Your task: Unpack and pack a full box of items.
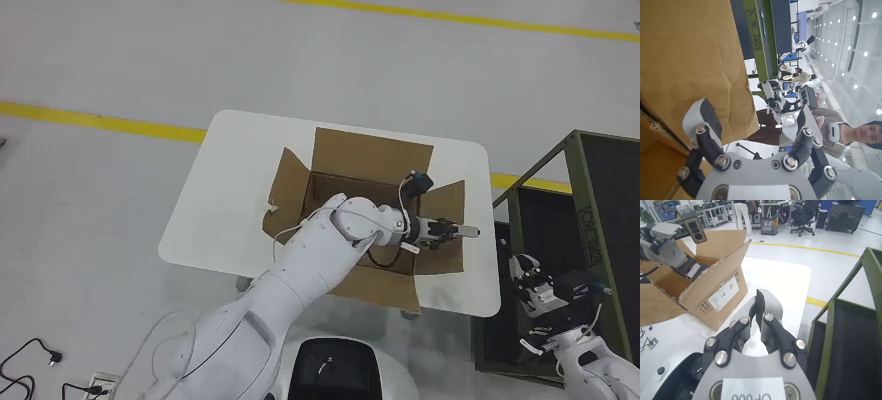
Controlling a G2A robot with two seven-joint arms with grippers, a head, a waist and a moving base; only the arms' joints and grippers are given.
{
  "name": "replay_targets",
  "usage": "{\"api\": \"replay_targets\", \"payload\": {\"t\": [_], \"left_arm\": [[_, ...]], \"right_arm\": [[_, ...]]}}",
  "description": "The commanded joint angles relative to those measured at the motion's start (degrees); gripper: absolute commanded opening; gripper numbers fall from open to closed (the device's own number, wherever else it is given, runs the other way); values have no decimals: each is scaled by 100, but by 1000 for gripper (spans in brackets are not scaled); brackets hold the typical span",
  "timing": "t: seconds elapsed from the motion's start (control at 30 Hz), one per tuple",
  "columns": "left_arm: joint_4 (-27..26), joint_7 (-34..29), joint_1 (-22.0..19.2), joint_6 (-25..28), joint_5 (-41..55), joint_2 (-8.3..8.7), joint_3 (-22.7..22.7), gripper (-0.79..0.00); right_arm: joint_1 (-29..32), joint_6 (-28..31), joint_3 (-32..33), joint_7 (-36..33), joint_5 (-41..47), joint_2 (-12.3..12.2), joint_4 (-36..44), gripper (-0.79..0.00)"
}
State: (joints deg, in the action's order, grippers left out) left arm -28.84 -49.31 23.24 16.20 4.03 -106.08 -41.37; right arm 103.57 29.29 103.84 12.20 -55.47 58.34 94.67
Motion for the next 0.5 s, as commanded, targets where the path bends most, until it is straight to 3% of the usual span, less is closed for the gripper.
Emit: {"api": "replay_targets", "payload": {"t": [0.0,0.07,0.13,0.47], "left_arm": [[92,-27,-18,26,64,-17,-27,0],[173,-53,-44,46,116,-35,-51,0],[235,-73,-79,60,135,-53,-63,0],[439,-120,-242,185,248,-116,-170,0]], "right_arm": [[4,61,19,-68,19,0,17,-462],[-17,136,22,-201,74,0,51,-342],[-32,293,-1,-358,81,-6,70,-311],[-166,957,-269,-1005,347,-11,-28,-446]]}}
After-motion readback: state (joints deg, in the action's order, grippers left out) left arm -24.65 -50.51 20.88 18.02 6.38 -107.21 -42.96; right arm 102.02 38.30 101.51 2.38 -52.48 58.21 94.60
